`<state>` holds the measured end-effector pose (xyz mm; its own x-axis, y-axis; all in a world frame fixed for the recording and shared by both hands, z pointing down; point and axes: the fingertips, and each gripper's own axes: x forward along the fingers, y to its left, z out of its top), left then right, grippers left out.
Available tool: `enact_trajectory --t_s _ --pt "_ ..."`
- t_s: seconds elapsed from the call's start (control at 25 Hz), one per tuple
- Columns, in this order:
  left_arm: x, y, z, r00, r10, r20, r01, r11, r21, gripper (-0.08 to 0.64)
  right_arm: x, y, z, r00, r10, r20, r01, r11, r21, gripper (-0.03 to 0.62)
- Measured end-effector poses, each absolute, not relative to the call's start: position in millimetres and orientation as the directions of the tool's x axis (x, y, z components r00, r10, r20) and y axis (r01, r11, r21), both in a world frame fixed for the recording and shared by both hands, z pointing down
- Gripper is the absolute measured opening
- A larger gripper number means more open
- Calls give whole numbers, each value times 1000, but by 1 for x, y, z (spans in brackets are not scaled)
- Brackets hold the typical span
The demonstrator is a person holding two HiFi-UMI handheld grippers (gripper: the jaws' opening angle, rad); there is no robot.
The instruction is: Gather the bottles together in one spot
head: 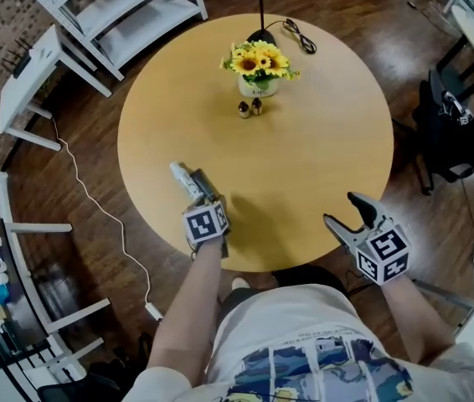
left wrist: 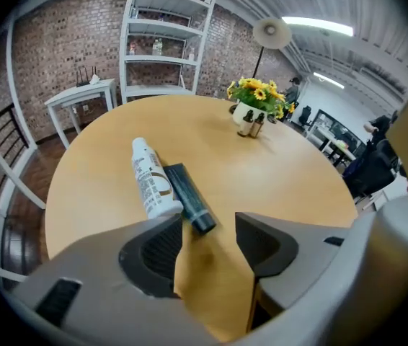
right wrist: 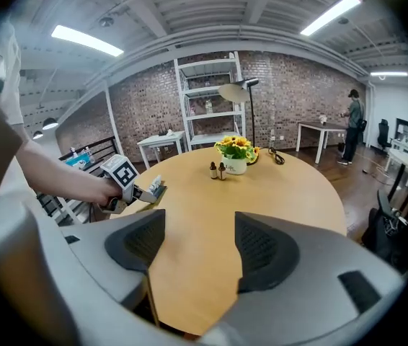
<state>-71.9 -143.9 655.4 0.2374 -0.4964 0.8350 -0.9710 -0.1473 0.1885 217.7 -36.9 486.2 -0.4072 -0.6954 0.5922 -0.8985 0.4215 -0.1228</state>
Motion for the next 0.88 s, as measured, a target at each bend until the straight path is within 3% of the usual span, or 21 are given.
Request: enact_trajectory --t_s 0.28,0.52,0.64,0.88 --pt "-86 -152 684 73 -458 886 -997 -54 54 161 233 -61 507 -453 -650 610 -877 449 -174 324" --pt "-78 -151 683 57 -449 892 -997 -74 27 117 234 -73 517 -476 -641 602 -867 455 -202 324" --pt "-65 -151 668 142 -480 866 -988 -123 94 114 230 -77 513 -491 -644 587 -860 465 -209 324" --pt "-27 -137 635 465 -504 728 -881 -182 437 107 219 -82 508 -520 -646 558 -847 471 -245 324"
